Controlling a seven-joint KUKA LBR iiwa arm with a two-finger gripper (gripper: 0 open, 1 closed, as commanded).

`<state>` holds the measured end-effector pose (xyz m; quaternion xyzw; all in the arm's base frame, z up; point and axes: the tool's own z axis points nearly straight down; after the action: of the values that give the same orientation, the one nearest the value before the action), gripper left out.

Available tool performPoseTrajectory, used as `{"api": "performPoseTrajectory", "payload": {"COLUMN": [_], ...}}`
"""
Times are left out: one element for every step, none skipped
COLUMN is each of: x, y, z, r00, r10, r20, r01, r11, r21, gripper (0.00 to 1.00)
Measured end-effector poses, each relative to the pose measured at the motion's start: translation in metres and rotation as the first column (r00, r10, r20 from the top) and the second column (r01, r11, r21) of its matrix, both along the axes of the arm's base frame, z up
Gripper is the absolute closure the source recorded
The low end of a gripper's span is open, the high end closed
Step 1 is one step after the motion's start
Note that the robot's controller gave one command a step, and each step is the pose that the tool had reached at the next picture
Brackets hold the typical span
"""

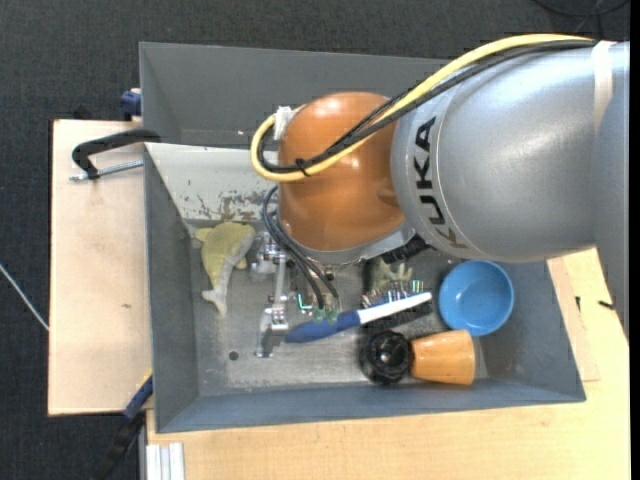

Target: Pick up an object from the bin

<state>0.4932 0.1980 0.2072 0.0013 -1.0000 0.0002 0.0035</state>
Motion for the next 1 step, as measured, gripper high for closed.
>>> {"api": "performPoseTrajectory", "payload": {"x": [0.0172], "y": [-0.0868], "z": [-0.1022], "r00": [0.989], "r10": [0.150], "r20": [0.000], "r01": [-0.150], "r11": [0.989], "r21": [-0.002], "gripper": [0.00]}}
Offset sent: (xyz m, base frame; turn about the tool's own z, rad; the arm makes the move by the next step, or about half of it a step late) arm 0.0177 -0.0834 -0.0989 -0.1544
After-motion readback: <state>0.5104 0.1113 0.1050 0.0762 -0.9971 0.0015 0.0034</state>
